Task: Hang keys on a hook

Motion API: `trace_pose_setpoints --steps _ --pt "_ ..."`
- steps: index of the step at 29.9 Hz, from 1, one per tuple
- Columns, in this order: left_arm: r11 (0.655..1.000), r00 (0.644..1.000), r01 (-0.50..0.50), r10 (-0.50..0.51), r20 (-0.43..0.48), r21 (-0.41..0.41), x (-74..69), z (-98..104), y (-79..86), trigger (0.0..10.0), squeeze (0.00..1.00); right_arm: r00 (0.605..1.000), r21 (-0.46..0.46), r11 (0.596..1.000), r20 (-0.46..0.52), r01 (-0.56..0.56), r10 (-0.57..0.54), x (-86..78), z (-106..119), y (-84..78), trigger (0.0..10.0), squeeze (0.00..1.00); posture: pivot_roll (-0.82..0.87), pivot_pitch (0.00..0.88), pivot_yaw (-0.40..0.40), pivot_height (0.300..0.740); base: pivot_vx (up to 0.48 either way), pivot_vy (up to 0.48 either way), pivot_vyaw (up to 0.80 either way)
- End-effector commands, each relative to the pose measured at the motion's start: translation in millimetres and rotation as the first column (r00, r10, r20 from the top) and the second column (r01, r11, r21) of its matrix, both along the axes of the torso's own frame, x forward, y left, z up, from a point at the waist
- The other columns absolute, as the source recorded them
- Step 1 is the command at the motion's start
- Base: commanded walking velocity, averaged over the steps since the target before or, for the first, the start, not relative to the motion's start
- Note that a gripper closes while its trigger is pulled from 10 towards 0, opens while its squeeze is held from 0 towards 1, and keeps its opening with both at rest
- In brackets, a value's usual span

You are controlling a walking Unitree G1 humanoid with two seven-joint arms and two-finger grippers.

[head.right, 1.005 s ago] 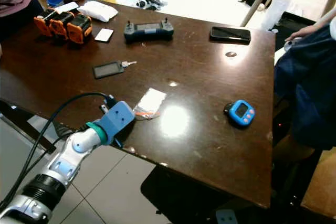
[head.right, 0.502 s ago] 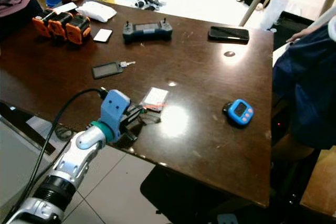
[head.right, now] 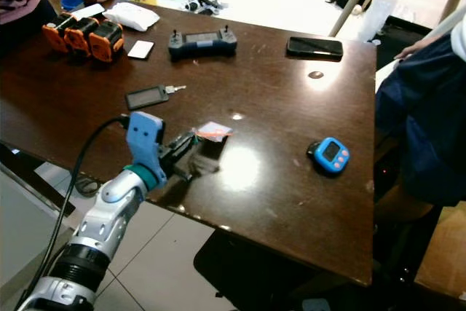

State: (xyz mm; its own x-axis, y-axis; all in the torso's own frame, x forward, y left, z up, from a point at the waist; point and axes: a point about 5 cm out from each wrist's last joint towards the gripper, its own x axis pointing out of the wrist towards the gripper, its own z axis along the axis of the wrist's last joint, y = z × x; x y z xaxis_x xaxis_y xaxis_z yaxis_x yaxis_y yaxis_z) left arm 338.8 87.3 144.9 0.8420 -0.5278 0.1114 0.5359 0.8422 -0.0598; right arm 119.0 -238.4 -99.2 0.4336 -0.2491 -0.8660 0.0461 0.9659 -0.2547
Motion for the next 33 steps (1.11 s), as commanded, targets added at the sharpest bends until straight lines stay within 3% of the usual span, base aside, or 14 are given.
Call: trace_pose_setpoints --steps 1,4,8,10,17,20,26,33 --pt "1.000 1.000 -0.011 0.011 -0.022 -0.009 -0.5 -4 4.7 0.0 0.00 1.000 0.001 1.000 -0.023 0.017 -0.017 -10.1 -2 -3.4 10.0 0.00 -0.11 0.106 0.104 0.740 0.000 0.000 0.00" --pt "1.000 1.000 -0.011 0.011 -0.028 0.011 -1.1 -7 5.2 0.0 0.00 1.000 0.001 1.000 -0.025 0.018 -0.018 -11.6 -2 -4.8 10.0 0.00 -0.11 0.106 0.104 0.740 0.000 0.000 0.00" --pt "1.000 1.000 0.003 -0.004 -0.022 -0.027 -2.2 -3 2.3 0.0 0.00 0.999 -0.003 1.000 -0.033 0.023 -0.023 -16.7 -2 -10.1 10.0 0.00 -0.11 0.108 0.106 0.740 0.000 0.000 0.00" --pt "0.995 1.000 0.005 -0.005 0.004 -0.096 0.0 9 1.3 0.0 0.00 0.999 -0.003 1.000 -0.035 0.025 -0.025 -18.0 -2 -11.6 10.0 0.00 -0.11 0.108 0.106 0.740 0.000 0.000 0.00" --pt "0.983 0.998 0.008 0.004 0.066 -0.184 2.8 32 3.3 0.0 0.00 0.999 -0.001 1.000 -0.035 0.025 -0.025 -18.1 -2 -11.5 10.0 0.00 -0.11 0.098 0.106 0.740 0.000 0.000 0.00" --pt "0.964 0.994 0.023 0.006 0.108 -0.266 3.9 51 3.4 0.0 0.00 0.999 0.000 1.000 -0.038 0.020 -0.020 -18.5 -2 -10.7 10.0 0.00 -0.11 0.094 0.105 0.740 0.000 0.000 0.00" --pt "0.954 0.985 0.048 0.004 0.172 -0.297 4.5 71 2.1 0.0 0.00 0.999 0.000 1.000 -0.044 0.006 -0.006 -18.1 -4 -5.7 10.0 0.00 -0.11 0.080 0.103 0.740 0.000 0.000 0.00" --pt "0.948 0.983 0.022 0.037 0.178 -0.319 5.3 75 8.1 0.0 0.00 0.999 0.012 1.000 -0.044 -0.016 0.017 -15.9 -4 -1.4 10.0 0.00 -0.10 0.058 0.103 0.740 0.000 0.000 0.00"
